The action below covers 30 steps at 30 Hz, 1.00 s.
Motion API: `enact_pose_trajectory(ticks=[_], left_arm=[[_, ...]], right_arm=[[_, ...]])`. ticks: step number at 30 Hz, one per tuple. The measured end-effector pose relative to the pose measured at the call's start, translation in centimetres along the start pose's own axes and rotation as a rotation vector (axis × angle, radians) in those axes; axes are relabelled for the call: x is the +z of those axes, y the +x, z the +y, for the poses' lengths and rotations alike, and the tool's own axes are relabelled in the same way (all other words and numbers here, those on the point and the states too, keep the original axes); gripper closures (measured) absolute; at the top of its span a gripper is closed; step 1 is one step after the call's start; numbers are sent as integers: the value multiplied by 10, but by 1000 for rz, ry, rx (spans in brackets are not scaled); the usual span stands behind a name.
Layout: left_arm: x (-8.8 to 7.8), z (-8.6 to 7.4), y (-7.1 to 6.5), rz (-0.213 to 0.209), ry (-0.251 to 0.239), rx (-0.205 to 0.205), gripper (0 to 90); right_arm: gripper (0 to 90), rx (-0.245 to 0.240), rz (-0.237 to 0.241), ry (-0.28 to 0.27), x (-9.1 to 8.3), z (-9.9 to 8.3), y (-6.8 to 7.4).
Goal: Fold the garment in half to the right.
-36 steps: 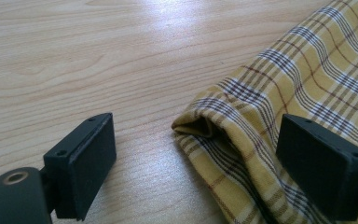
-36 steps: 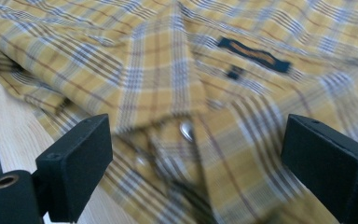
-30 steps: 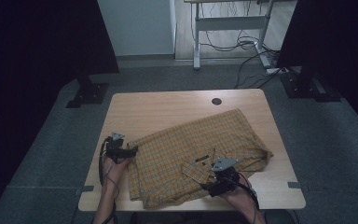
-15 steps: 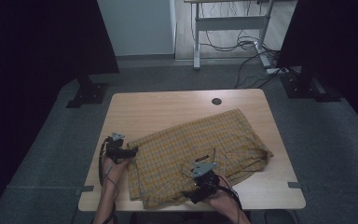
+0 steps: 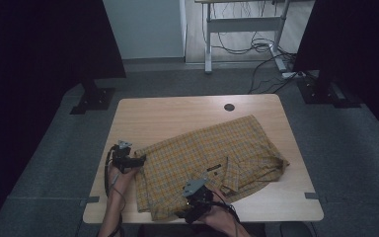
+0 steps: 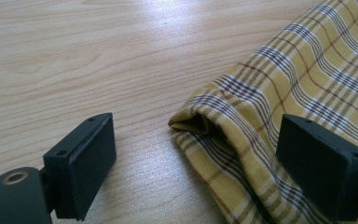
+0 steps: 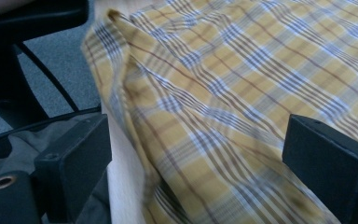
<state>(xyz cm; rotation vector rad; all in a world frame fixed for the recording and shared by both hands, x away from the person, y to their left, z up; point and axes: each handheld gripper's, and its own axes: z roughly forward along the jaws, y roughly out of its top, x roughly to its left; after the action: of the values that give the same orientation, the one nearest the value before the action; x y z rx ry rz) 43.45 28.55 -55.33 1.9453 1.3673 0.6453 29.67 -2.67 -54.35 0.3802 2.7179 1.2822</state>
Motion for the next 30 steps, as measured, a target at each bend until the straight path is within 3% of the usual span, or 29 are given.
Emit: enact_pose_trajectory(ticks=[12, 15, 24, 28, 30], left_arm=[[0, 0, 0, -3, -1, 2, 125], [-1, -1, 0, -5, -3, 1, 125], [-1, -1, 0, -15, -5, -2, 122], [-1, -1, 1, -23, -7, -8, 119], [-2, -1, 2, -25, -8, -11, 121]], right_arm=[[77, -48, 36, 36, 35, 19, 17], [79, -57, 29, 60, 44, 25, 20], [86, -71, -3, 65, 60, 40, 22], [90, -66, -2, 82, 65, 41, 22], [129, -38, 14, 79, 67, 40, 19]])
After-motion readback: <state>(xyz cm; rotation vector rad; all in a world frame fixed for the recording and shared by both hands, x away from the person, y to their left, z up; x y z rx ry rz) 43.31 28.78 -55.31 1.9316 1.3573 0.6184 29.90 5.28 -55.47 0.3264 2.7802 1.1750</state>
